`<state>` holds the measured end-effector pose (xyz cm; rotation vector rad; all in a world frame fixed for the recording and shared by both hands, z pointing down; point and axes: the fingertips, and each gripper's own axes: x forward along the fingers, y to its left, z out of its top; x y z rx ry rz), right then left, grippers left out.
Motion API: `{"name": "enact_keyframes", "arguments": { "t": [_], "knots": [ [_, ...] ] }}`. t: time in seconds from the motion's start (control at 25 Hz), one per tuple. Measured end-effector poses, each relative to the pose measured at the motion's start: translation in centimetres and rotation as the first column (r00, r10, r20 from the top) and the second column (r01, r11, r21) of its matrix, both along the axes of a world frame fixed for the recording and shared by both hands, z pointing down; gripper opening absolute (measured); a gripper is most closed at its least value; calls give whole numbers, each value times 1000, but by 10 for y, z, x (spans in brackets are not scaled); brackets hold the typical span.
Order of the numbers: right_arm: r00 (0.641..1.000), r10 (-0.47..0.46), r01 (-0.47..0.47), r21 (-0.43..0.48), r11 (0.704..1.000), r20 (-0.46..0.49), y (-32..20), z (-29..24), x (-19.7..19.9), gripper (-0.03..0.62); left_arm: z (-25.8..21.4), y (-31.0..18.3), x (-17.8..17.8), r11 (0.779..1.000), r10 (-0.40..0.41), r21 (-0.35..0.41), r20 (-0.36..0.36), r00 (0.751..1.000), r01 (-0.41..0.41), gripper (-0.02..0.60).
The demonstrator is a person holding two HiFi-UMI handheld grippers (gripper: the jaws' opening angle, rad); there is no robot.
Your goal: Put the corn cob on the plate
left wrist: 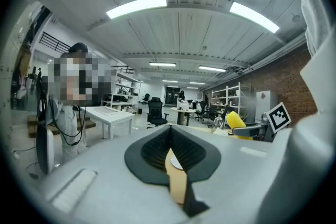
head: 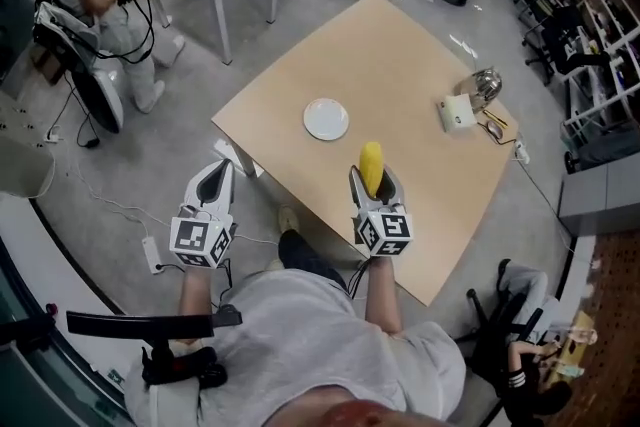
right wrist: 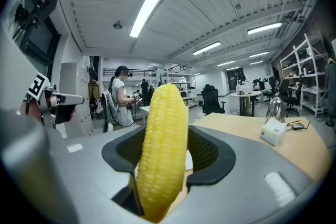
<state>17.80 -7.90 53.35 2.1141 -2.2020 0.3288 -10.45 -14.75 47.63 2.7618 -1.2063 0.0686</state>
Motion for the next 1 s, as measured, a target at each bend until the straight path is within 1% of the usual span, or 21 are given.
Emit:
{"name": "enact_keyframes", "arguments": {
  "t": [0.24, 0.52, 0.76, 1.0],
  "knots": [
    [999, -35, 36, -76, 996, 12, -55, 29, 7, 247, 13, -41, 7, 999, -19, -42, 17, 1000, 20, 18],
    [997, -75, 76, -170, 983, 12, -94, 67, 14, 247, 20, -49, 12, 996, -45, -75, 19, 999, 46, 18],
    [993, -115, 118, -261, 958, 26, -132, 108, 18, 247, 23, -59, 12, 993, -75, -88, 22, 997, 77, 18],
    [989, -144, 145, -327, 934, 26, -159, 142, 19, 247, 21, -65, 4, 988, -113, -101, 22, 993, 115, 18]
  ]
}}
